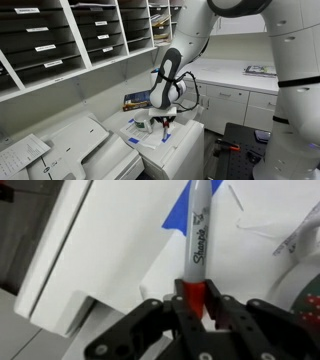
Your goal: Pick up the red marker and place it inside the green and white mug
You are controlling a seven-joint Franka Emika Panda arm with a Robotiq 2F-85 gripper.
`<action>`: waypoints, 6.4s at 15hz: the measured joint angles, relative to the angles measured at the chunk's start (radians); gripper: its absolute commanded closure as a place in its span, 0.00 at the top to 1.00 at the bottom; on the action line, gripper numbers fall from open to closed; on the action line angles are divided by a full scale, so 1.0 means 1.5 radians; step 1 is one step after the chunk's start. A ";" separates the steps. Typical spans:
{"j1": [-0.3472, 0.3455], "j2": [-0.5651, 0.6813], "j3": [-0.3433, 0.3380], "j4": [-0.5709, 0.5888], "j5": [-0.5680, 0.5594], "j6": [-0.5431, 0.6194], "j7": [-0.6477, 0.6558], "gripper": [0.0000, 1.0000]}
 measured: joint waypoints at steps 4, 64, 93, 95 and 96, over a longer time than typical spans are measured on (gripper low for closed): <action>-0.014 -0.049 0.002 -0.020 0.001 0.008 -0.148 0.06; -0.980 0.226 0.895 0.039 -0.986 0.476 -0.392 0.06; -0.831 0.250 0.730 0.090 -0.889 0.376 -0.360 1.00; -0.834 0.187 0.742 0.062 -0.800 0.376 -0.353 1.00; -0.840 0.150 0.750 0.051 -0.787 0.376 -0.323 1.00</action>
